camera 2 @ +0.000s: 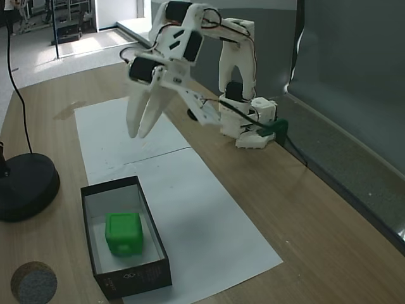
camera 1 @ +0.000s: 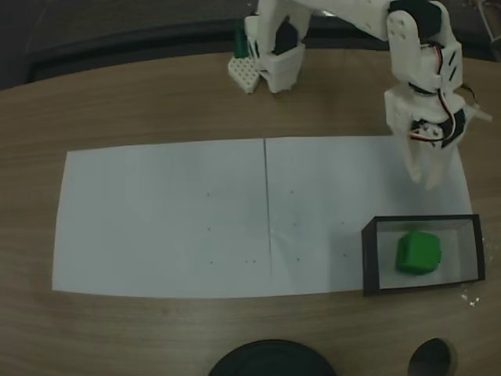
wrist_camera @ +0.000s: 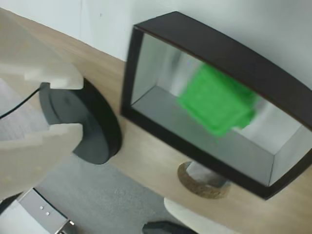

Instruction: Grab a green square and put it in the box.

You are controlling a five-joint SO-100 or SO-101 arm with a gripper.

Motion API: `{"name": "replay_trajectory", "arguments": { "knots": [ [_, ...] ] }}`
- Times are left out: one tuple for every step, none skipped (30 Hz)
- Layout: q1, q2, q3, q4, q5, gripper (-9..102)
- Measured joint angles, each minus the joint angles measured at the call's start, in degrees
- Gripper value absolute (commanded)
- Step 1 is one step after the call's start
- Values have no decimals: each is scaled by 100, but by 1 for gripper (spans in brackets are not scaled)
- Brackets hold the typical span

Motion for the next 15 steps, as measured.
{"name": "replay_trajectory", "arguments": {
  "knots": [
    [105,352,0,211,0,5],
    [255,756,0,439,0,4],
    [387,1116,0,615,9,4],
    [562,1556,0,835,70,3],
    [721,1942,-9,1011,141,2],
    [932,2373,0,1178,185,1],
    [1125,2830,79,1318,211,1],
    [1266,3313,237,1415,220,0],
    [1406,3806,466,1485,220,0],
    [1485,4315,765,1485,220,0],
    [1652,4816,1099,1485,220,0],
    [1837,5309,1503,1485,220,0],
    [2057,5713,1854,1485,220,0],
    [2294,6161,2268,1485,220,0],
    [2470,6601,2672,1459,149,0]
  ]
}}
